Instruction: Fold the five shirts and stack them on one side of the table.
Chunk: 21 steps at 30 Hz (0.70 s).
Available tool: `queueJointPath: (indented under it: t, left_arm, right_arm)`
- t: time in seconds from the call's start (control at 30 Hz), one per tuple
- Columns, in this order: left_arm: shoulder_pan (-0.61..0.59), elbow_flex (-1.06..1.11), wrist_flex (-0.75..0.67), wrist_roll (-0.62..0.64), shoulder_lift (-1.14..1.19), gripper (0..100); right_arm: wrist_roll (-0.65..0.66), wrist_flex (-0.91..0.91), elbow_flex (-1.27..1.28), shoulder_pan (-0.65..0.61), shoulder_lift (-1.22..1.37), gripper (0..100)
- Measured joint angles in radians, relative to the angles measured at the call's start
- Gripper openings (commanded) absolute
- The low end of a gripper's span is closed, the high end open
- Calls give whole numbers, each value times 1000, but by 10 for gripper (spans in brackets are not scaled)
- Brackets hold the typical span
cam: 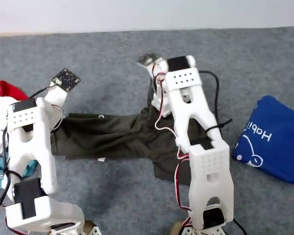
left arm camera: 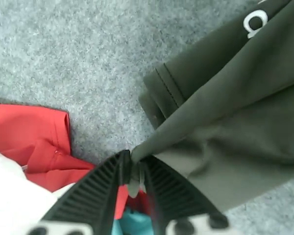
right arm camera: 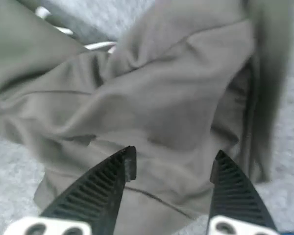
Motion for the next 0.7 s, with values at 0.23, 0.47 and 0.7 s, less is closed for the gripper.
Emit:
queueJointPath:
  t: [0.23, 0.47, 0.7]
  left_arm:
    - [0, 0, 0, 0, 0, 6]
    - [0, 0, 0, 0, 0, 6]
    - [0, 0, 0, 0, 0, 6]
  right_arm:
    - [0, -15, 0, -3, 84, 251]
    - [0, -21, 0, -2, 91, 84]
    - [0, -35, 0, 2, 91, 11]
